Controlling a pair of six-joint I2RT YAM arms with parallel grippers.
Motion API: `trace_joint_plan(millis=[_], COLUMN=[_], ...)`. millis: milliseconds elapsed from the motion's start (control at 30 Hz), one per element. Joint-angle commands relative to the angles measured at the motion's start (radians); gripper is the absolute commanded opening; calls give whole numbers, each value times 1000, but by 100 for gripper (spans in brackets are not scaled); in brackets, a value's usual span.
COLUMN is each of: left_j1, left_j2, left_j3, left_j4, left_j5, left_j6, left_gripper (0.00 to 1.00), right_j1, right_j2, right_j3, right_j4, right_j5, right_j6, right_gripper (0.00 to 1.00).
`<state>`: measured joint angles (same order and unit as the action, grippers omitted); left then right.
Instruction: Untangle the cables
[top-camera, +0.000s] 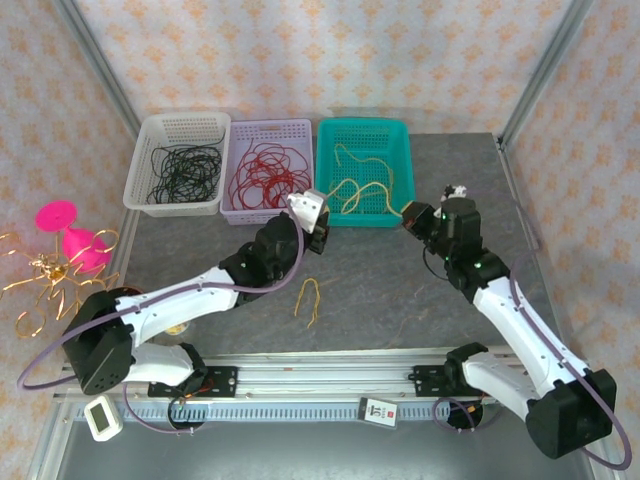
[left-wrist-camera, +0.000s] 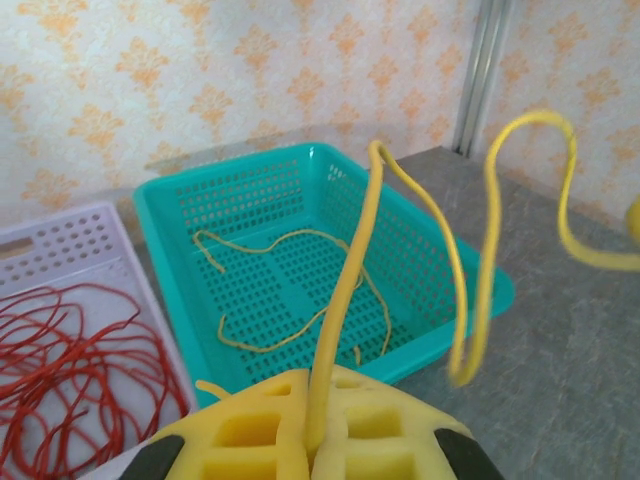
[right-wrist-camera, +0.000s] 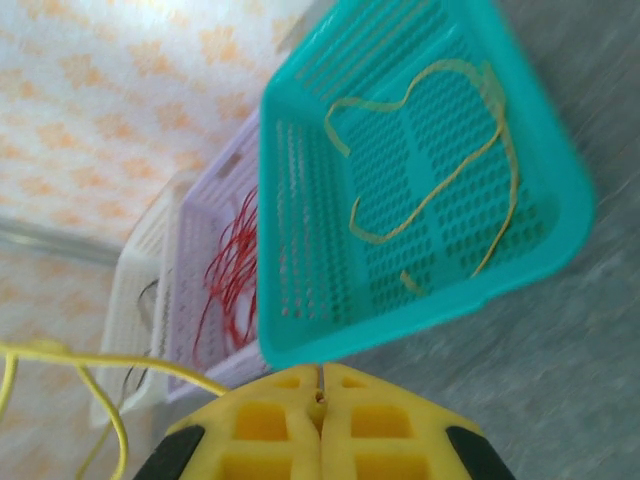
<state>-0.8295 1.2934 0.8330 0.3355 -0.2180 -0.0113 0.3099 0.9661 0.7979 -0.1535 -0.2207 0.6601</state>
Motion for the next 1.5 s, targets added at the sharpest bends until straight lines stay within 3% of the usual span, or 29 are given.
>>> trace_joint_plan(millis=[0, 133, 467, 633, 767, 867, 967, 1233, 1467], left_j1=[-1, 22, 58, 82, 85, 85, 85, 113, 130], left_j2=[-61, -116, -163, -182, -195, -170, -80, 283, 633], left_j3=[-41, -80, -101, -93, -84, -61, 12, 368, 699], left_j4=[-53, -102, -190, -228, -250, -226, -185, -123, -125], left_j5=[-83, -99, -55, -52, -37, 18, 36, -155, -88], left_j6=[-34, -70, -111, -109, -98, -107, -128, -296, -389], left_gripper=[0, 0, 0, 0, 0, 0, 0, 0, 0], right_j1=[-34, -93, -210, -334, -357, -358, -354, -232, -178], right_j2=[10, 43, 190, 301, 369, 403, 448, 595, 755], right_j3=[148, 235, 381, 468, 535, 545, 555, 554, 590], right_j4=[-62, -59, 49, 120, 160, 222, 242, 324, 342], right_j5=[222, 290, 208, 68, 30, -72, -138, -129, -87], right_j6=[-194, -267, -282, -230, -215, -188, -151, -87, -87], right_gripper=[0, 0, 0, 0, 0, 0, 0, 0, 0])
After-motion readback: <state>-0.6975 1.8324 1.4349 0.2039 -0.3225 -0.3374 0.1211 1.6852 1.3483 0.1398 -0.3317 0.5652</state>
